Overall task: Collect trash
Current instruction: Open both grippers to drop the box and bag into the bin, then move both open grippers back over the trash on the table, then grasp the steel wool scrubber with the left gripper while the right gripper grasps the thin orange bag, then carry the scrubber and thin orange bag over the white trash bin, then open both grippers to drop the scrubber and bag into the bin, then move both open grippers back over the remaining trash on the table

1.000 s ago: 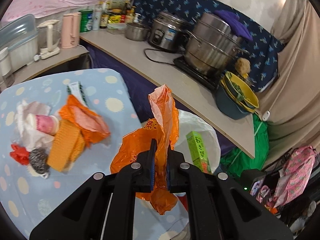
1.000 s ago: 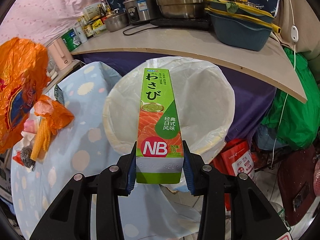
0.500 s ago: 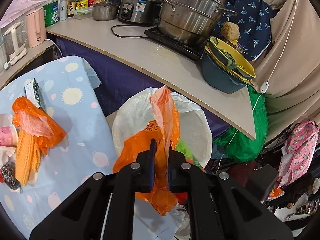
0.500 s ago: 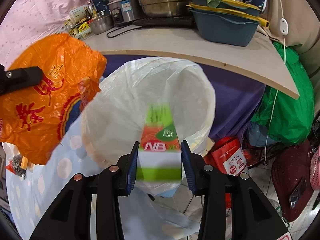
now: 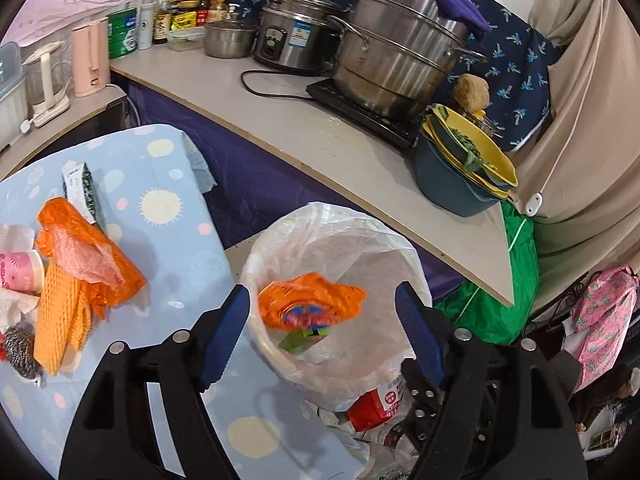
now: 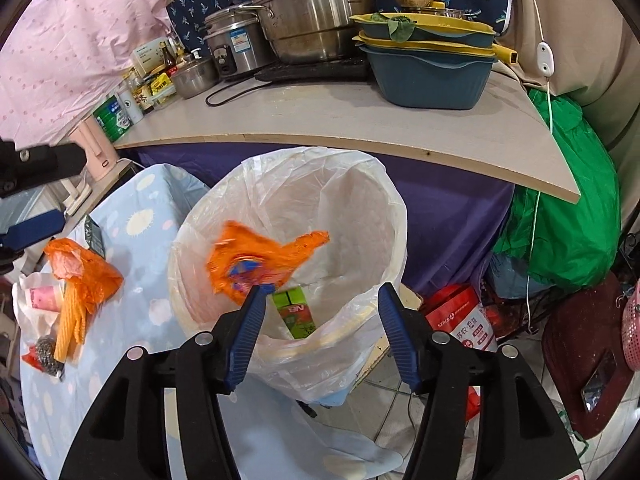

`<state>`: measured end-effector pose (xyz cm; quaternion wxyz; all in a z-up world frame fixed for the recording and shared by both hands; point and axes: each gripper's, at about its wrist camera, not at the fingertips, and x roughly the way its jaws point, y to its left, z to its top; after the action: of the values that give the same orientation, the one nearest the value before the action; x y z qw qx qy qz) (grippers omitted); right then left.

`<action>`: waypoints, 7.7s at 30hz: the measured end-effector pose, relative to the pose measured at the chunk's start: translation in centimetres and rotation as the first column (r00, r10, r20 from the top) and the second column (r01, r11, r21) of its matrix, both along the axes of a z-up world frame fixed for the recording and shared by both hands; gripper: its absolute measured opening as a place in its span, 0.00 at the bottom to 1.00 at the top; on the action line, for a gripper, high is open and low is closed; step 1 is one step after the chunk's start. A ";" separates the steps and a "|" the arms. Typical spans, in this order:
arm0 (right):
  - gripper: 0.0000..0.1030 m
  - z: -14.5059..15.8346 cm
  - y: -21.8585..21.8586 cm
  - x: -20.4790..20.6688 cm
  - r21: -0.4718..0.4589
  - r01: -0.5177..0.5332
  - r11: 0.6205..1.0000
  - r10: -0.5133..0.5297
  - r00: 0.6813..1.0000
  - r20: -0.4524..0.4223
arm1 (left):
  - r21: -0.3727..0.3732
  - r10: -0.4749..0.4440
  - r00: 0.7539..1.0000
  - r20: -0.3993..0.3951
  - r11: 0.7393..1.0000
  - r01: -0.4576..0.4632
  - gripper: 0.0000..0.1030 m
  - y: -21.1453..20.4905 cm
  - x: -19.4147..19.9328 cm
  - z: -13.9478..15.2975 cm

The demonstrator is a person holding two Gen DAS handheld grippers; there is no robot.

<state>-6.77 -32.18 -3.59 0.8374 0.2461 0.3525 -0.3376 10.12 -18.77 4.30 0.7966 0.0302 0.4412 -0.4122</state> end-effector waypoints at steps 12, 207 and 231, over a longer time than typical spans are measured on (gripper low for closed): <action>0.59 1.7 1.7 0.9 -0.026 -0.031 0.999 0.031 0.999 0.024 | 0.023 0.135 0.990 0.040 0.990 -0.136 0.70 5.7 1.8 0.1; 0.47 3.1 -3.3 -0.6 -0.076 0.053 0.996 -0.042 0.990 0.137 | 0.179 -0.006 0.964 0.268 0.983 -0.044 0.78 -5.3 -4.5 -2.8; 0.48 4.8 3.2 2.5 -0.113 -0.069 0.991 0.084 0.988 0.131 | 0.186 0.109 0.968 0.228 0.970 -0.154 0.78 2.9 -1.9 -2.4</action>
<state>-4.23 -28.97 1.24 0.8839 0.2090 0.2852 -0.3061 8.26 -15.88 1.88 0.8582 0.1262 0.3927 -0.3054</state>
